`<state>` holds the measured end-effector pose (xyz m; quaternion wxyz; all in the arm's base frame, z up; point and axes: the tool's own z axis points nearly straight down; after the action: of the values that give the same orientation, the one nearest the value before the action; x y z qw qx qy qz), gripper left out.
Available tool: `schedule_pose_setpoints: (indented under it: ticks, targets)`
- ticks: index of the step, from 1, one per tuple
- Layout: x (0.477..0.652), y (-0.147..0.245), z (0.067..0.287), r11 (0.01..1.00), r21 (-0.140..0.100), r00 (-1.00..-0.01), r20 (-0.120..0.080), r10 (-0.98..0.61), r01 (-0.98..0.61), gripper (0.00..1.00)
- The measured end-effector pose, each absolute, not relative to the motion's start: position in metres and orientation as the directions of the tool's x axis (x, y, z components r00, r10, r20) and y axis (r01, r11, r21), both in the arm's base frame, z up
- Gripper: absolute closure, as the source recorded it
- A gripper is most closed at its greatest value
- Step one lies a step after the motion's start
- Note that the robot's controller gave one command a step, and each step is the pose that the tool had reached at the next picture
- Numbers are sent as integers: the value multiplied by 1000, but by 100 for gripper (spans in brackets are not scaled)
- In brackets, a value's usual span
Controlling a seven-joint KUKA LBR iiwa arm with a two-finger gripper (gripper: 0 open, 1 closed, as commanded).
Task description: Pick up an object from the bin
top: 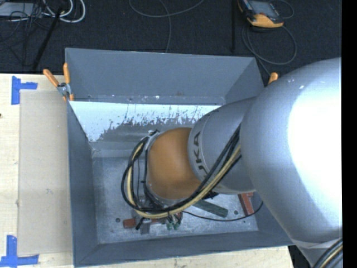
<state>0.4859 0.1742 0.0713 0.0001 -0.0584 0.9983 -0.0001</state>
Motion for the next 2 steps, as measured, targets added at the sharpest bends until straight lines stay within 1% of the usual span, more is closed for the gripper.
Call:
schedule_pose_setpoints:
  ticks: [1,2]
  targets:
    - [486,174,70,993,0,-993,-1,-116,-116,0]
    - [485,174,69,993,0,-993,1,-116,-116,100]
